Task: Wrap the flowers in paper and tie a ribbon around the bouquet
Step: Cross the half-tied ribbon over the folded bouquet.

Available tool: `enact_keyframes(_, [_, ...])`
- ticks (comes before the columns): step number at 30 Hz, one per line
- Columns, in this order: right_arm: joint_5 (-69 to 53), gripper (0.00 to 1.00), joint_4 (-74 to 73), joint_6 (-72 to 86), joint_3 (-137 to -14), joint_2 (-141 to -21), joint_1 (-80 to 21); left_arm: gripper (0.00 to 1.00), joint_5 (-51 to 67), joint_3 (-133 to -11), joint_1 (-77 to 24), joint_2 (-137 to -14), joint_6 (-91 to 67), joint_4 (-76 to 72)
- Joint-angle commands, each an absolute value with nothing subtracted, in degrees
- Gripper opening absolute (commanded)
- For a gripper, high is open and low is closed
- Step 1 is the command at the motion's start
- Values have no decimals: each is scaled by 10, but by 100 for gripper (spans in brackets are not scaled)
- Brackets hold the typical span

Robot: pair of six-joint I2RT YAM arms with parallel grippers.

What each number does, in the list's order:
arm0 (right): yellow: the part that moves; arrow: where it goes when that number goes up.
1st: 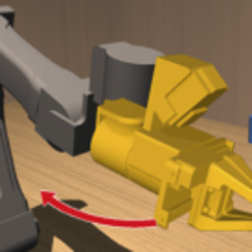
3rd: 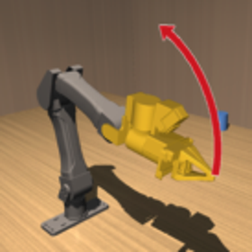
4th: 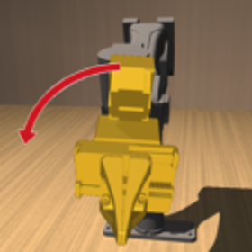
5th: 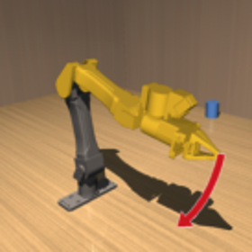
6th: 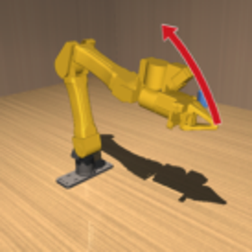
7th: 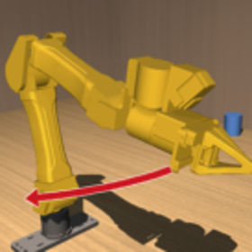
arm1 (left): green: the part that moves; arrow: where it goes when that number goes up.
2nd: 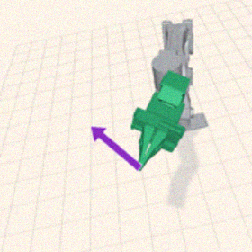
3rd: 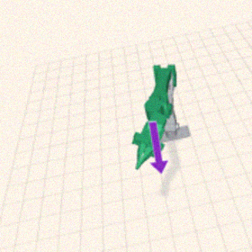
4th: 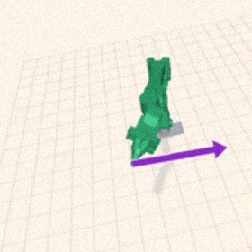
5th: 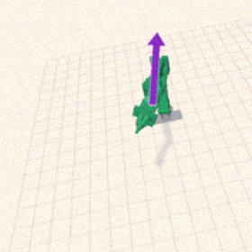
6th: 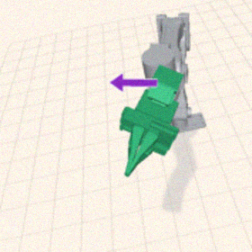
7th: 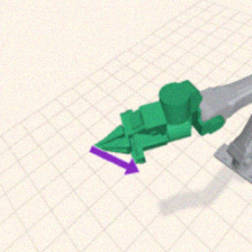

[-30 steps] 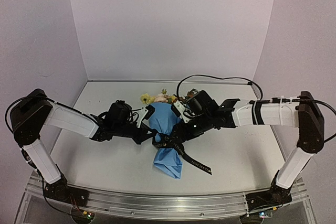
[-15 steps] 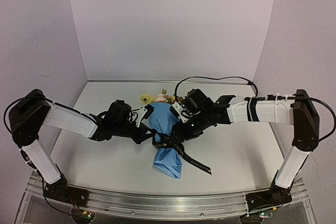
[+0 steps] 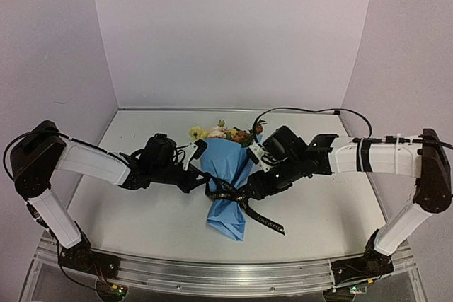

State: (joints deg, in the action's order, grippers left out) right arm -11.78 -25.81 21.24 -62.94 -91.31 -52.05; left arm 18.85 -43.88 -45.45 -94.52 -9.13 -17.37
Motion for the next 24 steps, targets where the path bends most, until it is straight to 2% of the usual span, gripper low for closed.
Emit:
enact_keyframes(1, [-41, 62, -263, 238, -605, -878, -521, 0, 194, -459, -457, -918, -96, -173])
enact_keyframes(10, [-22, 69, -200, 294, -585, -886, -506, 0, 196, -463, -456, -918, -93, -169])
enact_keyframes(24, [-31, 66, -142, 361, -574, -896, -507, 0, 204, -472, -457, -913, -84, -160])
